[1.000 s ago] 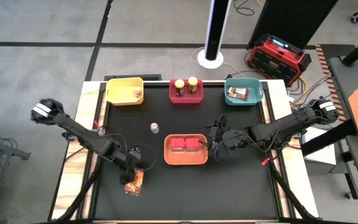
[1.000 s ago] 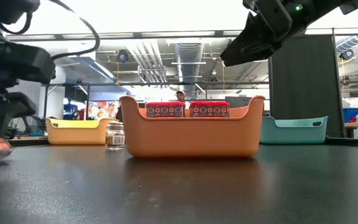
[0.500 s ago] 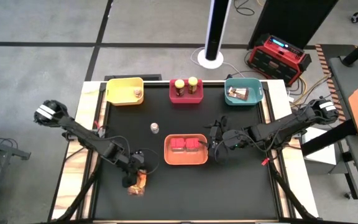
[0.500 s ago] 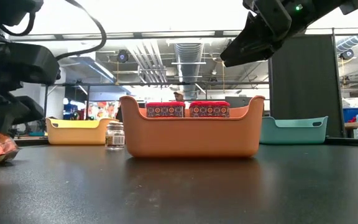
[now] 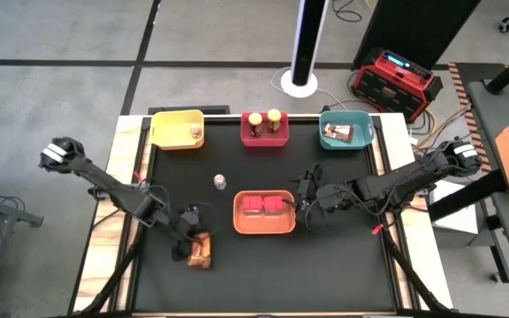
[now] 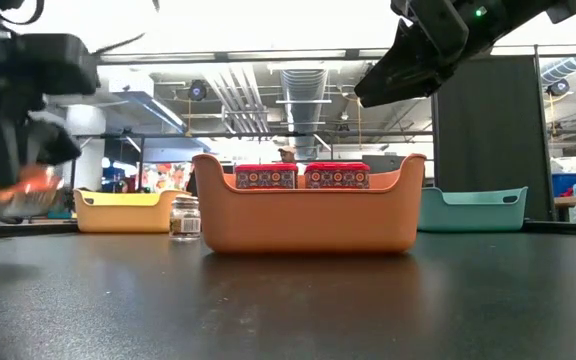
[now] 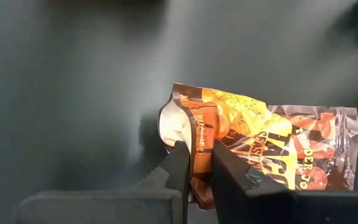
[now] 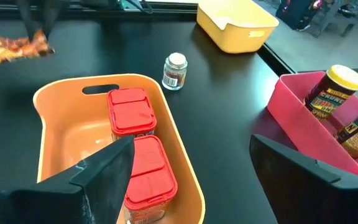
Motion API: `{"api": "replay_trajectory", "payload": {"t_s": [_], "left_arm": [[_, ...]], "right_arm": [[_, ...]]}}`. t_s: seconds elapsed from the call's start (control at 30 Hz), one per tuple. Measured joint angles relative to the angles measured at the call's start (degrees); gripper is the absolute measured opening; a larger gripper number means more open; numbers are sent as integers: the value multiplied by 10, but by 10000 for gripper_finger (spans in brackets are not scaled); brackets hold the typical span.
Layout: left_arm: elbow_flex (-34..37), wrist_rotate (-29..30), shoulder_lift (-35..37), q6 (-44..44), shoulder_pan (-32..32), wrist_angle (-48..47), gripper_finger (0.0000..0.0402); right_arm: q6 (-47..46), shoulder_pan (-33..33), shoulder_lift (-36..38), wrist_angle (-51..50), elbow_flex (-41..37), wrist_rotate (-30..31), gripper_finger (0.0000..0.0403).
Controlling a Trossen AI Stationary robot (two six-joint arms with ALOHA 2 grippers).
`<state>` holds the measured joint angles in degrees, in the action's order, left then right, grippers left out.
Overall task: Sort spices by type
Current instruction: Put the brown seasoning bag into the green bin
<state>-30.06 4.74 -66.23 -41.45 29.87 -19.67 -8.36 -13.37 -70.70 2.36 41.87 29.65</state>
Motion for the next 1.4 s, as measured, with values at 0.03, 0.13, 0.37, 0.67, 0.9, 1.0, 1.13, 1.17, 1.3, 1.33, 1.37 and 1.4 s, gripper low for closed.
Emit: {"api": "replay_trajectory", "payload": {"t_s": [0.03,0.13,0.37,0.67,0.9,1.0,1.13,1.17,1.3,1.33,1.37,1.4], "left_arm": [[0,8,14,1,0,1,25],[0,45,56,17,0,14,35],[-1,238,133,75,0,74,41],[-2,529,123,207,-2,244,43],[-2,733,60,333,-6,490,44],[-2,742,29,388,-16,584,44],[-2,738,-14,425,-31,674,44],[-2,738,-22,433,-34,687,44],[-2,737,-52,438,-38,725,45],[-2,736,-58,438,-38,735,45],[-2,736,-62,438,-38,742,45],[-2,736,-66,437,-38,749,45]], "right_arm": [[4,0,0,1,0,0,308],[26,0,0,20,0,0,305],[156,-18,-1,150,0,1,302],[17,-16,-35,332,0,1,294],[-27,-12,-82,442,0,-1,278],[4,-13,-109,464,17,-4,273],[10,-9,-151,462,62,-16,269],[10,-9,-159,458,73,-16,269],[-16,-2,-173,436,112,-16,279],[-28,2,-173,417,122,-16,283],[-33,6,-173,393,131,-16,287],[-41,9,-173,370,140,-16,291]]}}
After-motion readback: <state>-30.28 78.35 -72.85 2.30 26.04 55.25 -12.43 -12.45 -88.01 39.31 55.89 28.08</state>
